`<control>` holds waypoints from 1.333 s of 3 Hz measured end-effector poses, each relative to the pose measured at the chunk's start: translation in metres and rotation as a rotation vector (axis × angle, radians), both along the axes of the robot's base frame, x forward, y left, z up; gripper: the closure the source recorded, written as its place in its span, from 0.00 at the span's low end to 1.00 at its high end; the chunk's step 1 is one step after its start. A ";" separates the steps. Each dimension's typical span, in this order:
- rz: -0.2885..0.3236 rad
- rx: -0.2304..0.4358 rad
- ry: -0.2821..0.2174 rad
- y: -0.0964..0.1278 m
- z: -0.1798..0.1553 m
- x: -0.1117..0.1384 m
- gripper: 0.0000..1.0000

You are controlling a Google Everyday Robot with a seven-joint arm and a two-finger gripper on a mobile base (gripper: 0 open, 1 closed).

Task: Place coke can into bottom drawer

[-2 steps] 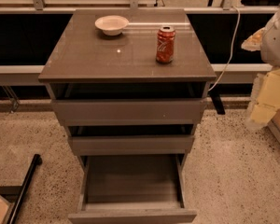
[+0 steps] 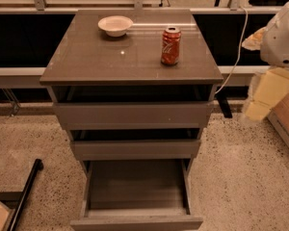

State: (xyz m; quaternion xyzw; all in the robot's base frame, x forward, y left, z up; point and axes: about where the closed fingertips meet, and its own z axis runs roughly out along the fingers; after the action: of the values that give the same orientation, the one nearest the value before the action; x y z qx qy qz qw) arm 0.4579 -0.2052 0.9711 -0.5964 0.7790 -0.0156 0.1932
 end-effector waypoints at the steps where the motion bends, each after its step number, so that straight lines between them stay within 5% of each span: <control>1: -0.024 0.132 -0.027 0.009 -0.009 0.034 0.00; 3: -0.099 0.368 -0.046 0.017 -0.015 0.122 0.00; 4: -0.123 0.430 -0.049 0.024 -0.016 0.170 0.00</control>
Offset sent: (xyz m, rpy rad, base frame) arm 0.1373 0.0135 -0.0166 0.4288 -0.0637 -0.1220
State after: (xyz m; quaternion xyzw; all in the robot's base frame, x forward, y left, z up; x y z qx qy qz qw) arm 0.6278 -0.1815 0.9549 -0.4924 0.7942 0.1246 0.3336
